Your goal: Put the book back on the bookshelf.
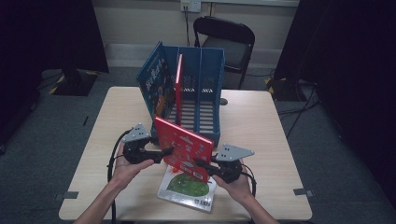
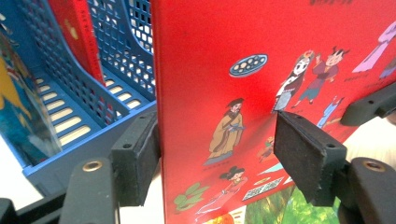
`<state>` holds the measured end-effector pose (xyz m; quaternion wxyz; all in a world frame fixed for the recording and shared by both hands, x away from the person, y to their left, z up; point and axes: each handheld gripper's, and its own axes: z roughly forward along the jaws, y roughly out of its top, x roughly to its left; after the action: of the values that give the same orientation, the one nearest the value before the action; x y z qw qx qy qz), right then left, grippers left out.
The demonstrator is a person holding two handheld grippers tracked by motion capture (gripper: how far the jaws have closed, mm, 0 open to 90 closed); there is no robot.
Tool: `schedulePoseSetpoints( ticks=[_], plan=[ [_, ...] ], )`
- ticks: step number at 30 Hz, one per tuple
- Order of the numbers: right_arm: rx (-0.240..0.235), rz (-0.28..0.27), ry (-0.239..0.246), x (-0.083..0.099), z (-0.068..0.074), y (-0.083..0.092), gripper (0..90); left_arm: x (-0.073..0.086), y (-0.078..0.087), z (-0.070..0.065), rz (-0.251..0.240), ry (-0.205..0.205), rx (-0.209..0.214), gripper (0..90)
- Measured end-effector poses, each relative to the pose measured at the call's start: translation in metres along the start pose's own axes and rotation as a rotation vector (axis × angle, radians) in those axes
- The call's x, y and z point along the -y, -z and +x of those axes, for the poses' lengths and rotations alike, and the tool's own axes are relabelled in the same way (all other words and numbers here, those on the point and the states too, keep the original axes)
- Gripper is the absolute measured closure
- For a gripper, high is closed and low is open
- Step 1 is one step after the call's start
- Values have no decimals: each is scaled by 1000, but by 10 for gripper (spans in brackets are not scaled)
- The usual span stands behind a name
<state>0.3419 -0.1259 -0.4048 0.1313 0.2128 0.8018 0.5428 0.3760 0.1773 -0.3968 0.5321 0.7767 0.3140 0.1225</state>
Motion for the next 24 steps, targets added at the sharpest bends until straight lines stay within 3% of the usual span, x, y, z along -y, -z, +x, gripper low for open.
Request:
schedulePoseSetpoints(
  ticks=[3,11,18,24],
  plan=[
    [-9,-40,-20,-8,-3,-5,767,0,0,0,-2,-9,-4,359],
    [-31,-94,-5,-22,-2,-15,737,1,2,-1,-6,7,3,363],
    [-35,-114,-11,-20,-4,-18,784,0,1,-1,6,7,-1,358],
    [-39,-100,-24,-22,-6,-18,795,-1,-1,-3,12,-6,-22,339]
  ],
)
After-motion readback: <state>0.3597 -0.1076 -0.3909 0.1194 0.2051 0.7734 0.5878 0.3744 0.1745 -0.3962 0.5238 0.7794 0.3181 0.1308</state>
